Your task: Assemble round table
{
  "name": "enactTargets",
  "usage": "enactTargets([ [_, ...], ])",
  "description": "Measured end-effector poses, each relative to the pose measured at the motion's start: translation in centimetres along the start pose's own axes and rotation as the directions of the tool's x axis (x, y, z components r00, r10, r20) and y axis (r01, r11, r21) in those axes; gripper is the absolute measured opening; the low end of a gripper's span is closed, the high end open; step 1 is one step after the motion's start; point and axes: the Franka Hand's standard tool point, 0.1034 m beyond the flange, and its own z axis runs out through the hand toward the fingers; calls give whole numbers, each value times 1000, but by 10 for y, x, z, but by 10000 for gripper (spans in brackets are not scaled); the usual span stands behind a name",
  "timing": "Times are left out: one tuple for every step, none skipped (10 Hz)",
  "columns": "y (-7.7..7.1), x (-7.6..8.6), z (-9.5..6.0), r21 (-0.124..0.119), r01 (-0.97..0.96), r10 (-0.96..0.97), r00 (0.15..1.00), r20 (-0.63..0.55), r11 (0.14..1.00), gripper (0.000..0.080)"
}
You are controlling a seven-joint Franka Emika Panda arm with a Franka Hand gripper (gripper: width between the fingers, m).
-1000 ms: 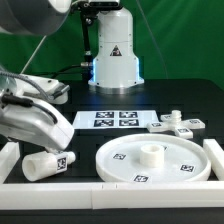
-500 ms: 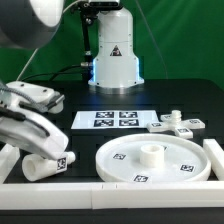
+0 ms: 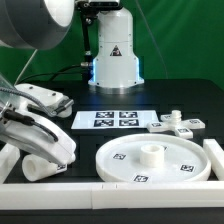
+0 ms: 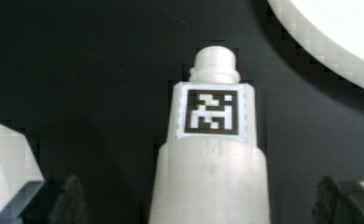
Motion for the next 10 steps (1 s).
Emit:
enactTargets([
  [0,0,0,0,0,0,1000,0,1000,649],
  [0,1,1,0,-1,1,1000,-1,1000,649],
  [0,3,4,0,-6,6,1000,0,1000,649],
  [-2,4,5,-1,-8,8,1000,-7,1000,649],
  [-4,6,10,-2,-11,11,1000,-5,1000,649],
  [-7,8,15,-2,-18,18,1000,-6,1000,649],
  [-12,11,19,-1,-17,17,1000,-15,1000,649],
  [-14,14,22,3,-16,16,1000,-25,1000,649],
  [-14,16,25,5,-18,18,999,-29,1000,649],
  [-13,16,26,4,-20,20,999,-27,1000,649],
])
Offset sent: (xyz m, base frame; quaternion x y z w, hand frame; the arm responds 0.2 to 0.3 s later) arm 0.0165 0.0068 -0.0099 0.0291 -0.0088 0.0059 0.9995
